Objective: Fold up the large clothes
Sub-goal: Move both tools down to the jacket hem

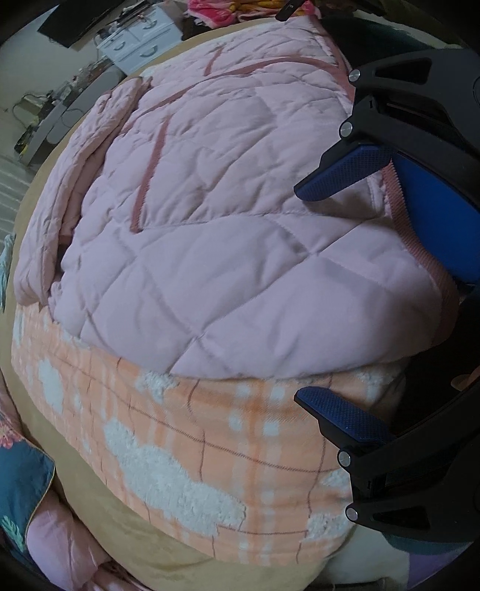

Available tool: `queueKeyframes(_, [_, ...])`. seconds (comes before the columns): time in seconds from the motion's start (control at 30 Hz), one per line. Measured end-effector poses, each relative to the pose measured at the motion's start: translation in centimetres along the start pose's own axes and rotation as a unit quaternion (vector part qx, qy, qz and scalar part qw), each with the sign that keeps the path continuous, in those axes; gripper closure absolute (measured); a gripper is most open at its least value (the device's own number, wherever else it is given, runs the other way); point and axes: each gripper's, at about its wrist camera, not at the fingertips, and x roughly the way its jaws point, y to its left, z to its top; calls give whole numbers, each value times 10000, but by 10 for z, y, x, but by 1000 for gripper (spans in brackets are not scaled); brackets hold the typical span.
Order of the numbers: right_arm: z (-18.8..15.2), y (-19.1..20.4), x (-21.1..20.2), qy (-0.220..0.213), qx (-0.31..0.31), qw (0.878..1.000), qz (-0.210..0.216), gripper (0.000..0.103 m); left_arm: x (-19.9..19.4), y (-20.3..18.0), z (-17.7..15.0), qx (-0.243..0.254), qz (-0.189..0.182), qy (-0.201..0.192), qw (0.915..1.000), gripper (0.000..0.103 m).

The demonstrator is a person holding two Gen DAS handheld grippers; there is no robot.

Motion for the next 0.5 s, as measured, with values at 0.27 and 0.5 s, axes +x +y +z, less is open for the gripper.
queueKeyframes(0.27, [-14, -9, 9, 483, 109, 9987, 149, 4, 2, -2, -8, -29, -141, 103, 9998, 9])
queueKeyframes(0.5, [-20, -13, 25, 898, 189, 9946, 484, 20, 2, -7, -19, 17, -223, 176, 9996, 9])
